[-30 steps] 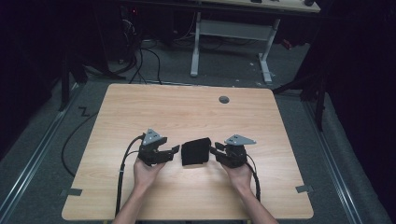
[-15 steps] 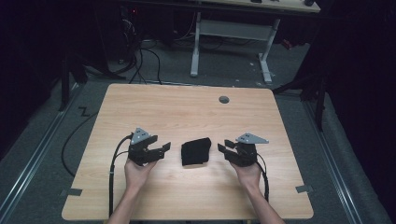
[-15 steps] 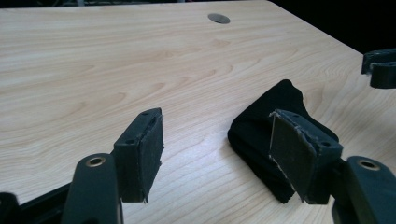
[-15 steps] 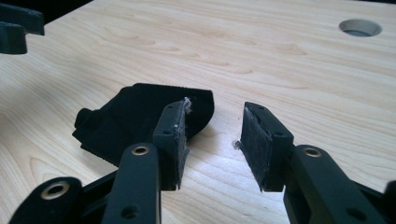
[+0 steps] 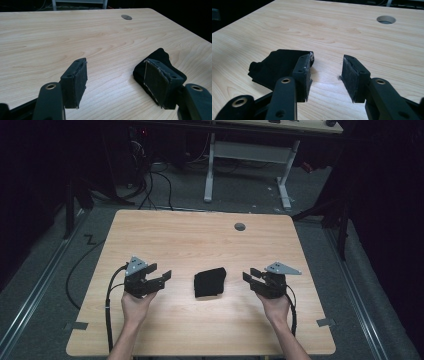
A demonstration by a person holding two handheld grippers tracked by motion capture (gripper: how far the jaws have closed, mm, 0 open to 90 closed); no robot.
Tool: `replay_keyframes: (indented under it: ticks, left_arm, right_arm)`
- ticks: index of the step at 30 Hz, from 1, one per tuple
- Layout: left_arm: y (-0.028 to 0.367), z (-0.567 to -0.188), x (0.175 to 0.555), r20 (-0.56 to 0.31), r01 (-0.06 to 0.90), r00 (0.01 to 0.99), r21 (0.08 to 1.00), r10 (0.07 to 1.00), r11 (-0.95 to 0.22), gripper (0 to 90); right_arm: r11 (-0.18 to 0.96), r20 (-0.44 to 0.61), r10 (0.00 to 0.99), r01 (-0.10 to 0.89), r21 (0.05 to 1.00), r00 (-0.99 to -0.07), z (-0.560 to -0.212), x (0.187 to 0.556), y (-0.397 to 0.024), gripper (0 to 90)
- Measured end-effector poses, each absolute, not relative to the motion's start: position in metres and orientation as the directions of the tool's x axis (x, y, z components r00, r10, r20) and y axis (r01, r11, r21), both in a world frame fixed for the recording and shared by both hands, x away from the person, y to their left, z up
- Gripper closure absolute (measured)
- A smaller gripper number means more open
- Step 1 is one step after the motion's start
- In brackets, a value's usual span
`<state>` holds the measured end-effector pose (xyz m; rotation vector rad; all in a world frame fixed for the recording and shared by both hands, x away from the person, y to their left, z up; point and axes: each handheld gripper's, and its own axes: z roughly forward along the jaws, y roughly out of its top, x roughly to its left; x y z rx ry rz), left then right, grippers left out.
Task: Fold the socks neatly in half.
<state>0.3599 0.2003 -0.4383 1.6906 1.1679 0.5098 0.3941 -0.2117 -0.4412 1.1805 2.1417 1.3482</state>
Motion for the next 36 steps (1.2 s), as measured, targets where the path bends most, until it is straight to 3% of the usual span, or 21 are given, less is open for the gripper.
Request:
replay_keyframes:
  ticks: [21, 36]
  left_arm:
    - [0.24, -0.441, 0.338, -0.216, 0.455, 0.352, 0.89, 0.911, 0.036, 33.6]
    - [0.266, -0.46, 0.327, -0.184, 0.499, 0.258, 0.866, 0.949, 0.033, 33.7]
  right_arm:
    - [0.138, 0.15, 0.842, 0.476, 0.869, -0.518, -0.437, 0.384, -0.26, 55.5]
    - [0.089, 0.164, 0.89, 0.514, 0.853, -0.426, -0.449, 0.382, -0.296, 56.9]
